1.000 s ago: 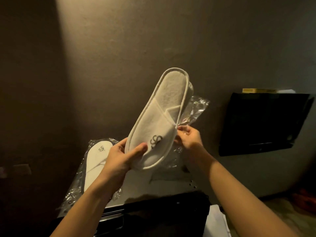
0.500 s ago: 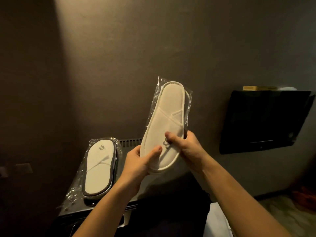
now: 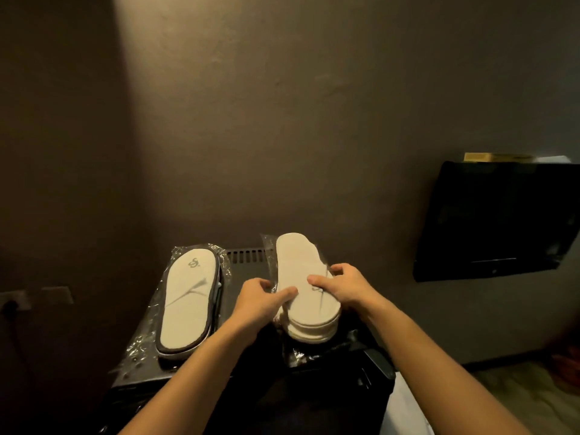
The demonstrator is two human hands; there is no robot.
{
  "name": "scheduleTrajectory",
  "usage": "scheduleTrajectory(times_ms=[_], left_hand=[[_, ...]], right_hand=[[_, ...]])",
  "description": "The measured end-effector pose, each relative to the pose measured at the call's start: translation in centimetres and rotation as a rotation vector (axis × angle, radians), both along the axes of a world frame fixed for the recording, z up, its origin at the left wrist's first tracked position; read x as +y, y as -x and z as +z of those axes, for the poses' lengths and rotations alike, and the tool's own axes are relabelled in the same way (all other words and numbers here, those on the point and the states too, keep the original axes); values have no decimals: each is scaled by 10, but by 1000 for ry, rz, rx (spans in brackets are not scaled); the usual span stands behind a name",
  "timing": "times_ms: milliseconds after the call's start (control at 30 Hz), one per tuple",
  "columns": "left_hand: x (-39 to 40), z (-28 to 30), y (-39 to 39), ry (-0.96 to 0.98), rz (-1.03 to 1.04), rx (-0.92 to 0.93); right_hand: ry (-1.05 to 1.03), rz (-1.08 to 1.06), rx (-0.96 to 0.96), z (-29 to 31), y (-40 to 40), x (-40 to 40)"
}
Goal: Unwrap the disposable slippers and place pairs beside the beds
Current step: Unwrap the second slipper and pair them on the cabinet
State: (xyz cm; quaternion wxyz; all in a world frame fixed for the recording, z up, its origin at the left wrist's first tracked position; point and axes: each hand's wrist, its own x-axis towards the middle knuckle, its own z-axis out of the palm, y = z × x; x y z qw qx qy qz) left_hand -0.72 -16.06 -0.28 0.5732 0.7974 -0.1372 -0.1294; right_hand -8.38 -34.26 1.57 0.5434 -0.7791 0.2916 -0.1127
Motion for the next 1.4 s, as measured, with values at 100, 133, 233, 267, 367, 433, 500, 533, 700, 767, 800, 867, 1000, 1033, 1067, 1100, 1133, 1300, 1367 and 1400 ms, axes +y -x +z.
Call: scheduleTrajectory(times_ms=[100, 133, 233, 267, 367, 433, 500, 533, 700, 767, 800, 867, 1000, 1033, 1067, 1100, 1133, 1300, 1367, 1400], left_hand=[[-7, -8, -6, -110, -34, -90], [-9, -8, -7, -127, -40, -127], [-16, -5, -9, -147, -46, -231], [-20, -5, -10, -154, -49, -238], [-28, -8, -15, -187, -48, -233], [-30, -12, -18, -203, -43, -245], [-31, -16, -20, -204, -36, -241], [-31, -17, -21, -206, -30, -243], [-32, -13, -14, -203, -23, -219], [-32, -12, -12, -213, -31, -225], [-32, -10, -11, -217, -28, -230], [-29, -4, -8, -194, 20, -255], [0, 19, -8, 23, 136, -393], [13, 25, -9, 63, 121, -412], [28, 31, -11, 70, 97, -437], [44, 36, -14, 47, 75, -465], [62, 40, -17, 13, 72, -490], [146, 39, -42, -231, 236, -478], [164, 27, -48, -324, 273, -434], [169, 20, -50, -356, 286, -406]], right_hand=[[153, -40, -12, -14, -4, -1], [227, -63, -9, -16, -5, -2], [397, -108, 26, -17, -6, -1], [413, -112, 33, -18, -7, -3], [404, -116, 51, -25, -13, -5], [398, -132, 45, -30, -16, -5], [401, -150, 45, -33, -19, -6], [406, -150, 52, -34, -20, -7], [414, -126, 94, -31, -22, -7], [438, -115, 120, -28, -21, -6], [447, -102, 137, -25, -20, -6], [457, -72, 166, -17, -17, -6], [576, -154, -5, 4, -3, -3], [608, -159, -66, 10, 1, 1], [616, -141, -130, 14, 4, 8], [597, -108, -198, 19, 7, 16], [557, -65, -269, 22, 9, 28], [277, 241, -428, 26, -8, 106], [245, 343, -338, 19, -23, 136], [261, 371, -277, 14, -30, 149]])
